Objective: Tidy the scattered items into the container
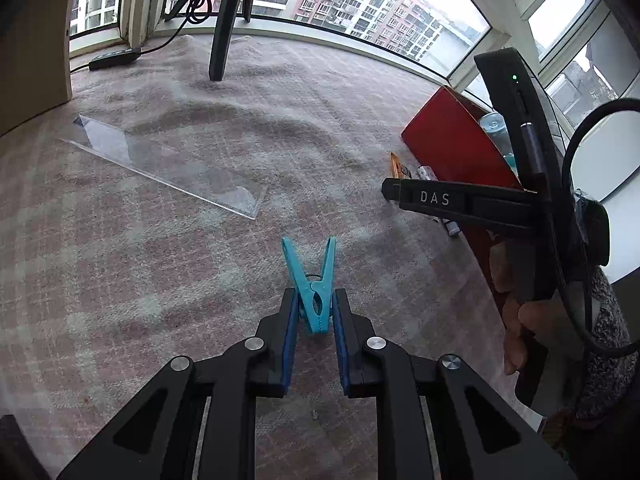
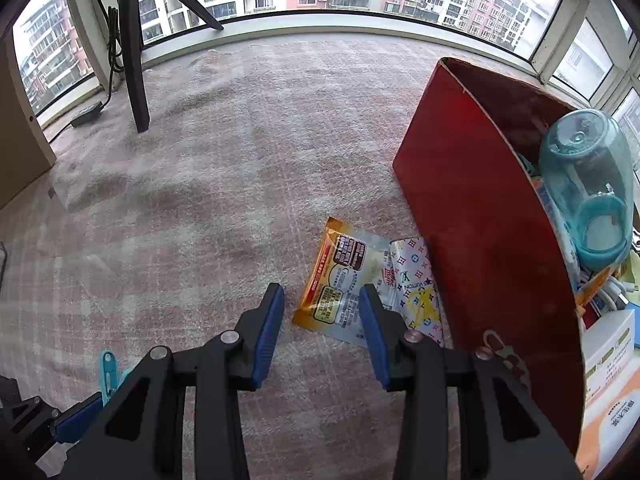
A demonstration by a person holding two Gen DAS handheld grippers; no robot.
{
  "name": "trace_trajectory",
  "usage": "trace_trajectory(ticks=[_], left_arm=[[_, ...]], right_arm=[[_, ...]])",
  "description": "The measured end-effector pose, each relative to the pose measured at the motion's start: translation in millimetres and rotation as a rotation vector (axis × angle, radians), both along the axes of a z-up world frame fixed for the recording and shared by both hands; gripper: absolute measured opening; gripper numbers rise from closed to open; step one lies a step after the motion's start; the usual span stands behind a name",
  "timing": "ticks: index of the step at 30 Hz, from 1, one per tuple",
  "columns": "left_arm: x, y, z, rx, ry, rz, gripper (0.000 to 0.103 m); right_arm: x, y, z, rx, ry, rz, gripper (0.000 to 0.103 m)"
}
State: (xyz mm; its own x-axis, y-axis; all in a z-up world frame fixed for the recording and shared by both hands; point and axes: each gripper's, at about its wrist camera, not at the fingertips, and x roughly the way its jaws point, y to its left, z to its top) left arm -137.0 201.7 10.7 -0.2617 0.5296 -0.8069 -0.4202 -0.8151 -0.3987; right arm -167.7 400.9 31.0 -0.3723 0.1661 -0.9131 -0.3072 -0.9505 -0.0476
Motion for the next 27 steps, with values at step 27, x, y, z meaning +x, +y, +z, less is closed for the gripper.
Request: trace_trajectory(ticks=[27], left_arm=[[6,-23,16,0.016,0.035,-0.007,0.016]], right_arm=[[69,10,27,-0.217,0.114,-0.083,0.02]])
